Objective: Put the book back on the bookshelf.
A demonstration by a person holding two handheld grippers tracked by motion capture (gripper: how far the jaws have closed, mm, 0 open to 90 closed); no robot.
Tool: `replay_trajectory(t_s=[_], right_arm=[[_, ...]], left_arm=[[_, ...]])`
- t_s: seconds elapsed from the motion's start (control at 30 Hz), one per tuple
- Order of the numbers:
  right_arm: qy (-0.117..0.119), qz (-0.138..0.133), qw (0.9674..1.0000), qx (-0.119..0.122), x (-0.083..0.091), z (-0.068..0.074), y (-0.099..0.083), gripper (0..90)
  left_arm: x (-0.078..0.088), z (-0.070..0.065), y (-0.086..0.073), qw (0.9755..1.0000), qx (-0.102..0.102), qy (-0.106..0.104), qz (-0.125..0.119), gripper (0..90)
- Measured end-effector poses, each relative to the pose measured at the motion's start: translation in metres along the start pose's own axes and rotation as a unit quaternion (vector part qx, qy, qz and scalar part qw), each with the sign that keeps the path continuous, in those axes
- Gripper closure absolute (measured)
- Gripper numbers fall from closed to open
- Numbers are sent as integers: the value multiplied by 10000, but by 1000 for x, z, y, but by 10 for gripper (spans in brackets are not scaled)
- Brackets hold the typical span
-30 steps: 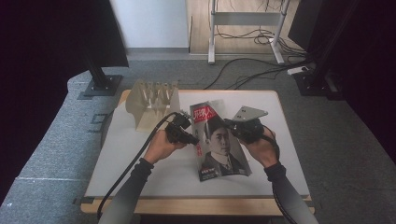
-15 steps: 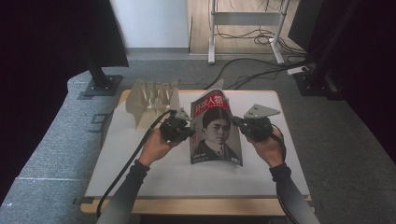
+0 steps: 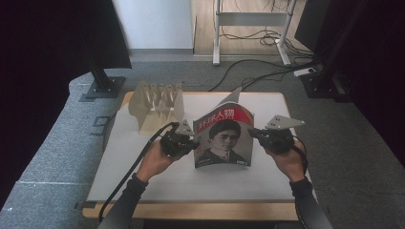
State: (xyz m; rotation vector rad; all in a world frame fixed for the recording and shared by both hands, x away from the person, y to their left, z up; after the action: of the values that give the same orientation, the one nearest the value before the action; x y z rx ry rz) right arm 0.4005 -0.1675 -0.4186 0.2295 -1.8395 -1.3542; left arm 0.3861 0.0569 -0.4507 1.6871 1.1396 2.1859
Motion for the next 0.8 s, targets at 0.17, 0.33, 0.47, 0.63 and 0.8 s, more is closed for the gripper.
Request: replay_trajectory(t_s=[0.17,0.33,0.47,0.63,0.8], right_arm=[[12,-62,10000,51,11,5,-8,870],[26,-62,9999,75,10,5,-7,870],[33,-78,9999,98,9,5,-7,870],[54,-79,9999,89,10,5,-8,870],[64,-82,9999,102,10,5,-8,869]], left_arm=[[4,0,18,9996,-8,-22,-291,730],[8,7,29,9992,-9,112,-395,741],[11,12,38,9985,17,192,-520,746],[11,14,44,9982,96,145,-582,760],[9,14,48,9984,156,119,-529,805]])
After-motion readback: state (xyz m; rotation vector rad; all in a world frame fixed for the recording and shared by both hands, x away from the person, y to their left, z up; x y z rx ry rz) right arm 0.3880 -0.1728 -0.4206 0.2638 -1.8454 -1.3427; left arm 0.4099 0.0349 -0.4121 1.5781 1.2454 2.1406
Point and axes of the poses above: each handheld gripper's, and its own axes: x roughly backward along the jaws, y roughly out of its top, z roughly to its left, the point moved 9 cm from there along -x, roughly forward along the jaws, and after that the axes turned 2 degrees about z, right-handed, at the moved point
